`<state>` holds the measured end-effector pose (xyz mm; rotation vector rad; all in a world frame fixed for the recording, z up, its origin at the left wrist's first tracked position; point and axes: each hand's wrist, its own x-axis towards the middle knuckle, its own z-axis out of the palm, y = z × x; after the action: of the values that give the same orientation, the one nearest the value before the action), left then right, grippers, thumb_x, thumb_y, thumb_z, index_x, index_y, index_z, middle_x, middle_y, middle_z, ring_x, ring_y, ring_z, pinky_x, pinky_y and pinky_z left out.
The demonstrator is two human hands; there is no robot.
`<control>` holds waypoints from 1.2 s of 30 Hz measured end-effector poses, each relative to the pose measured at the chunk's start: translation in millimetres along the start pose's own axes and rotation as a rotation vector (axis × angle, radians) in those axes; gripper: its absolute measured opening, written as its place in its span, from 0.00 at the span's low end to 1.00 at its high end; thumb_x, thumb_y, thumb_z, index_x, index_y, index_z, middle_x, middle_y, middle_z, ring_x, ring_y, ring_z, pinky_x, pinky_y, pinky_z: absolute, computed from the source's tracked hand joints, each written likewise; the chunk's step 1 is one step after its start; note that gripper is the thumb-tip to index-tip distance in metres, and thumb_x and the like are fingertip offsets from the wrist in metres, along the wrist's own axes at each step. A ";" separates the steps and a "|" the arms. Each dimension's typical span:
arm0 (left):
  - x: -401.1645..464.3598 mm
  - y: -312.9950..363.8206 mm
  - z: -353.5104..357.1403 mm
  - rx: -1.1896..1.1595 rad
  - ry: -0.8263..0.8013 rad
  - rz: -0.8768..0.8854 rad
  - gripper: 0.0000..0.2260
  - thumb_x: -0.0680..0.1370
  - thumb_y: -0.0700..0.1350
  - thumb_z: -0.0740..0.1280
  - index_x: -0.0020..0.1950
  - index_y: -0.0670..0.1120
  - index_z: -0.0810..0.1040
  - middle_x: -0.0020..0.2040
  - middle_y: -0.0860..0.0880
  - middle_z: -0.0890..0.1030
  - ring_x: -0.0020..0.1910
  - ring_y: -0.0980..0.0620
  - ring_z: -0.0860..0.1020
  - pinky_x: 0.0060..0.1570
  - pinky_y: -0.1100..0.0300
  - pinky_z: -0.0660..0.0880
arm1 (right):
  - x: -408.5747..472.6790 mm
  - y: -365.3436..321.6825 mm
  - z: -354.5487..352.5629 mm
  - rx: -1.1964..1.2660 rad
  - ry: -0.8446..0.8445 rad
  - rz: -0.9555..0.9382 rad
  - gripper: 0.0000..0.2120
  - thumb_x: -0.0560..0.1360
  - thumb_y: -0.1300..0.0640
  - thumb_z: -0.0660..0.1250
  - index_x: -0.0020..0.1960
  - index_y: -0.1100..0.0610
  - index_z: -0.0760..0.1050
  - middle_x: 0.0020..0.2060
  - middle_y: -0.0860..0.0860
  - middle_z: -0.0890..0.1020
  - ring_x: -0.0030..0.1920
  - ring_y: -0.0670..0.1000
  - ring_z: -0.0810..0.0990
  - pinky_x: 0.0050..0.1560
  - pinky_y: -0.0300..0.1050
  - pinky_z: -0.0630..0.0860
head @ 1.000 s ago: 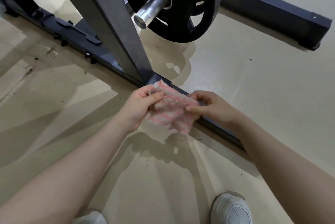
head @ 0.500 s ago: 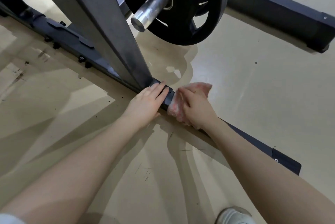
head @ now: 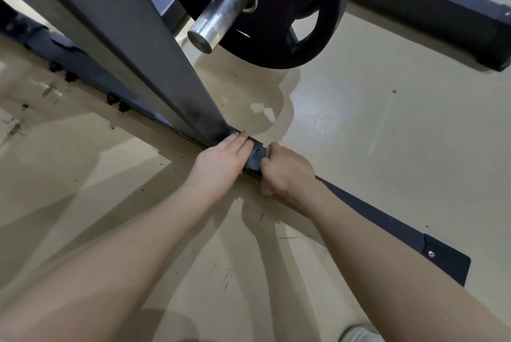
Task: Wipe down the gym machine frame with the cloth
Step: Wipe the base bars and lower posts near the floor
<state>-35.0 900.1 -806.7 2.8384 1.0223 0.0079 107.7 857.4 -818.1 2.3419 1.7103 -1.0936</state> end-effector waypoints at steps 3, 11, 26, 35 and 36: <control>-1.5 -0.7 1.2 -0.041 -0.026 -0.008 0.25 0.52 0.32 0.81 0.48 0.34 0.82 0.50 0.37 0.83 0.45 0.43 0.83 0.29 0.57 0.79 | 0.9 -1.8 14.1 -0.042 0.198 -0.151 0.13 0.78 0.49 0.55 0.53 0.59 0.68 0.48 0.56 0.76 0.47 0.60 0.76 0.42 0.50 0.68; -4.7 4.5 -2.4 -0.037 -0.054 -0.042 0.26 0.54 0.31 0.80 0.51 0.32 0.80 0.53 0.35 0.81 0.49 0.39 0.82 0.38 0.52 0.80 | -40.1 48.5 17.0 -0.530 0.139 -0.021 0.21 0.79 0.44 0.52 0.60 0.59 0.71 0.52 0.57 0.75 0.48 0.57 0.75 0.39 0.46 0.65; -3.7 -13.0 17.2 -0.070 -0.126 -0.069 0.25 0.82 0.43 0.56 0.77 0.42 0.52 0.78 0.46 0.53 0.76 0.53 0.52 0.67 0.59 0.64 | -17.0 -13.0 44.7 -0.343 0.486 -0.028 0.26 0.76 0.57 0.65 0.71 0.62 0.65 0.61 0.57 0.77 0.58 0.58 0.76 0.57 0.52 0.70; -3.5 -12.2 17.4 -0.082 -0.095 -0.046 0.22 0.82 0.40 0.51 0.77 0.42 0.51 0.77 0.45 0.53 0.76 0.52 0.52 0.65 0.60 0.61 | -13.9 7.0 42.8 -0.330 0.417 0.137 0.29 0.70 0.37 0.67 0.57 0.60 0.70 0.51 0.56 0.77 0.54 0.58 0.75 0.54 0.48 0.65; -4.7 -12.4 19.0 -0.039 -0.043 -0.017 0.22 0.82 0.40 0.49 0.76 0.42 0.54 0.77 0.46 0.56 0.75 0.53 0.54 0.64 0.62 0.61 | -4.6 -5.6 45.6 -0.299 0.448 0.097 0.25 0.72 0.41 0.67 0.57 0.60 0.71 0.51 0.56 0.77 0.54 0.58 0.75 0.54 0.48 0.66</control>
<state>-45.6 904.4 -826.9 2.7824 1.0264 -0.0346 79.0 836.6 -847.8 2.5600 1.7050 -0.2783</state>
